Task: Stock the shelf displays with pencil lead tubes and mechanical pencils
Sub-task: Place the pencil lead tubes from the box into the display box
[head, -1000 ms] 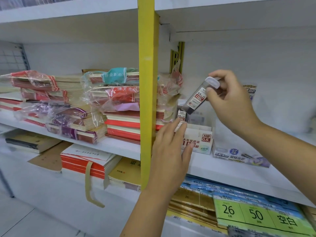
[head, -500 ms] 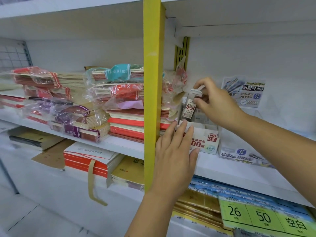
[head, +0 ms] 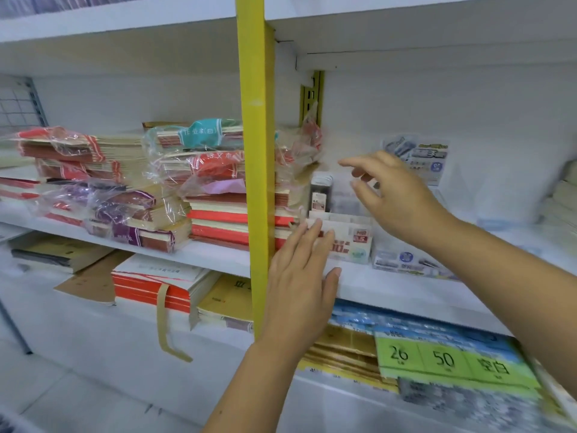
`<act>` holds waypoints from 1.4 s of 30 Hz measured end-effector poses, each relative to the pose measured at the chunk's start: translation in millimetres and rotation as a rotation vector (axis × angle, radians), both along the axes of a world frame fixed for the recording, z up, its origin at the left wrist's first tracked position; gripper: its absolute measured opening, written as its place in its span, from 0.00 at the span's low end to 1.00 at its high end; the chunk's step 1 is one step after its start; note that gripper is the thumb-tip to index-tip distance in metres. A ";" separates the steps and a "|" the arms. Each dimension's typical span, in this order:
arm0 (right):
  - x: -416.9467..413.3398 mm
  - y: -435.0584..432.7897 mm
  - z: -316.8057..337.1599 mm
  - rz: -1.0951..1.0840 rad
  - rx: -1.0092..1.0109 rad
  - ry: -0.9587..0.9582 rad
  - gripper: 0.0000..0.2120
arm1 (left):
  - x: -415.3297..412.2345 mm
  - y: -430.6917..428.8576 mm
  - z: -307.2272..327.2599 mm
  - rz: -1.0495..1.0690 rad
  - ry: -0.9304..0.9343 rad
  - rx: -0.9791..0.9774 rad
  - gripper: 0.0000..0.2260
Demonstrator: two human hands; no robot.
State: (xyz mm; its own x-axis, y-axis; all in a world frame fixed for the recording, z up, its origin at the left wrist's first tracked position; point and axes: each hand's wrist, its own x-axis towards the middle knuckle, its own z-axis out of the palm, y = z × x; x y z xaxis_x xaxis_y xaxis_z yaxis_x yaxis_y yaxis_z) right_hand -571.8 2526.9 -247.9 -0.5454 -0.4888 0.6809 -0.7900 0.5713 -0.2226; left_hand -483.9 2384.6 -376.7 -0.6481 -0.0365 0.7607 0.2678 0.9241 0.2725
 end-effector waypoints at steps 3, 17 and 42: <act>60.9 43.0 -28.0 0.137 -0.261 -0.134 0.11 | 24.4 17.6 -16.0 -0.058 0.056 0.064 0.19; 170.5 156.3 -383.8 -0.175 -0.098 -1.294 0.11 | 127.9 87.9 -275.7 -0.085 -1.056 0.354 0.24; 102.4 123.1 -531.4 -0.421 0.475 -1.051 0.43 | 131.3 82.0 -359.9 -0.091 -1.273 0.985 0.17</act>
State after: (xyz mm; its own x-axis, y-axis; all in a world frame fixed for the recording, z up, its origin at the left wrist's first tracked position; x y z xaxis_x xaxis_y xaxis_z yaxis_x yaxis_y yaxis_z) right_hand -469.4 2649.9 -779.3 -0.8966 -0.2219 -0.3833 -0.0863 0.9364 -0.3402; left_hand -352.7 2466.7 -736.6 -0.8363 -0.0897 -0.5408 -0.5440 0.2583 0.7984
